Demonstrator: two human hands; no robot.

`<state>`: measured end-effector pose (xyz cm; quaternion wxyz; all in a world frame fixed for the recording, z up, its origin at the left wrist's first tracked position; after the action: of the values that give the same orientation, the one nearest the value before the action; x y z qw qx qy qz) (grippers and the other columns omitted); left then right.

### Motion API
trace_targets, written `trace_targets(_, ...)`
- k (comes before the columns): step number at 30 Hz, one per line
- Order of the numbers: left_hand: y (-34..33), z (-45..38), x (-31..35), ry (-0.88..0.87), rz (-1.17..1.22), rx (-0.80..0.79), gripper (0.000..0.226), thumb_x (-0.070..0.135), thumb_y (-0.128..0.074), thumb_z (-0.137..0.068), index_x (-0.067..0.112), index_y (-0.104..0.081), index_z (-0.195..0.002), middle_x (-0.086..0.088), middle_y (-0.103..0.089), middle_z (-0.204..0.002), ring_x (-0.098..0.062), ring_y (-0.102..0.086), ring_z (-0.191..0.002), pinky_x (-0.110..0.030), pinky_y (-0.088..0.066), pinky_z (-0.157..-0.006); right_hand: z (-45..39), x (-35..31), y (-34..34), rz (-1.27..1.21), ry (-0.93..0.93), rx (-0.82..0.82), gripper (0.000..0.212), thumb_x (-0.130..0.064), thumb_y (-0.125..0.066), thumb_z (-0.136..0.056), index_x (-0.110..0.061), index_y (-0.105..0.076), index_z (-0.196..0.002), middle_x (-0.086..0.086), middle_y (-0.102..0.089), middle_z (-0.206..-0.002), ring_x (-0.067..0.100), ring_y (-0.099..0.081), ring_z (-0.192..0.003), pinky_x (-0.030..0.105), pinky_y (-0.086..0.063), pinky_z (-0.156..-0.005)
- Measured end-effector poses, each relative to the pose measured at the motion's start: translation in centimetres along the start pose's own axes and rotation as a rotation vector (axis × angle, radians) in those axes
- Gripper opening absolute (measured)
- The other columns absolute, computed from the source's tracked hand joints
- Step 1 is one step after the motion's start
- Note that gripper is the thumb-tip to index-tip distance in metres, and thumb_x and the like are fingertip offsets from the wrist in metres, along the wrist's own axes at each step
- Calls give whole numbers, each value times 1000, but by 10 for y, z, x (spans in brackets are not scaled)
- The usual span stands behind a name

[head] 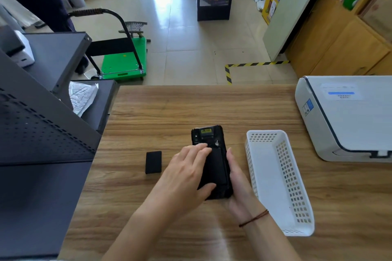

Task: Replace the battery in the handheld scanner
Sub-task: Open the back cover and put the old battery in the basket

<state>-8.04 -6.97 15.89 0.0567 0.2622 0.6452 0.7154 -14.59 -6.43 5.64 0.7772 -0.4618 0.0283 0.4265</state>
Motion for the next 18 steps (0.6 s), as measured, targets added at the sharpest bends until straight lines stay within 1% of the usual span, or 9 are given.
trace_targets(1, -3, 0, -2, 1, -23, -26, 72, 44, -56, -80, 13, -33, -141, -2, -38, -147, -19, -35, -136, -31, -30, -111, 1, 0, 1, 5, 4, 3, 60, -57, -30, -90, -15, -73, -96, 9, -77, -89, 18, -74, -76, 30, -59, -58)
trace_targets(2, -5, 0, -1, -9, -49, -46, 74, 42, -61, -79, 12, -35, -141, -2, -39, -146, -18, -37, -135, -30, -33, -110, 1, 1, 2, 13, 9, 11, 60, -57, -30, -90, -15, -72, -98, 9, -77, -90, 18, -74, -78, 31, -58, -60)
trace_targets(4, -3, 0, 5, -54, -140, -57, 79, 45, -75, -62, 10, -51, -128, -5, -59, -128, -19, -59, -117, -30, -49, -93, 2, 3, 5, 24, 20, 31, 60, -58, -32, -89, -15, -70, -105, 10, -76, -97, 19, -73, -84, 35, -55, -69)
trace_targets(6, -1, -3, 8, -103, -198, 12, 82, 51, -78, -48, 10, -60, -117, -2, -70, -110, -18, -68, -99, -28, -56, -80, 3, 6, 6, 11, 29, 33, 58, -57, -34, -89, -14, -70, -107, 11, -75, -100, 20, -72, -88, 36, -54, -73)
trace_targets(7, -2, -4, 8, -124, -219, 24, 82, 54, -75, -48, 10, -60, -116, -2, -70, -107, -19, -68, -100, -29, -56, -79, 4, 6, 7, -1, 34, 32, 58, -56, -35, -89, -14, -70, -107, 11, -75, -100, 20, -72, -88, 35, -55, -72)
trace_targets(9, -2, -6, 8, -169, -237, 38, 80, 57, -64, -56, 8, -57, -118, -4, -68, -110, -24, -64, -109, -33, -56, -84, 5, 6, 8, -20, 41, 32, 56, -55, -38, -88, -14, -70, -108, 12, -75, -102, 21, -72, -90, 35, -56, -71)
trace_targets(12, -7, -6, 7, -200, -286, 28, 77, 55, -47, -68, 3, -53, -125, -12, -63, -122, -31, -58, -119, -33, -54, -90, 6, 2, 8, -35, 61, 35, 53, -55, -45, -82, -15, -71, -106, 12, -74, -106, 21, -71, -94, 37, -53, -78)
trace_targets(15, -9, -6, 10, -230, -364, 44, 74, 51, -38, -74, 0, -54, -125, -21, -61, -125, -36, -58, -117, -34, -56, -88, 6, 1, 6, -42, 56, 19, 51, -55, -43, -82, -19, -76, -96, 9, -75, -104, 19, -72, -93, 37, -50, -82)
trace_targets(18, -14, -7, 15, -299, -459, 40, 70, 45, -34, -79, -4, -54, -125, -25, -60, -126, -42, -55, -118, -43, -55, -89, 7, 1, 4, -49, 47, 11, 50, -56, -43, -82, -22, -76, -97, 9, -74, -107, 20, -71, -97, 39, -50, -85)
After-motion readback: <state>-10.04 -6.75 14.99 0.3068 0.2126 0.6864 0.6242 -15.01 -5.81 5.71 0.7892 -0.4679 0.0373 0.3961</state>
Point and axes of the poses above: each hand's wrist, its own z-axis away from the middle knuckle, its own y-axis out of the back of the hand, x = y × z, the point moved 9 cm from there along -z, towards the middle knuckle
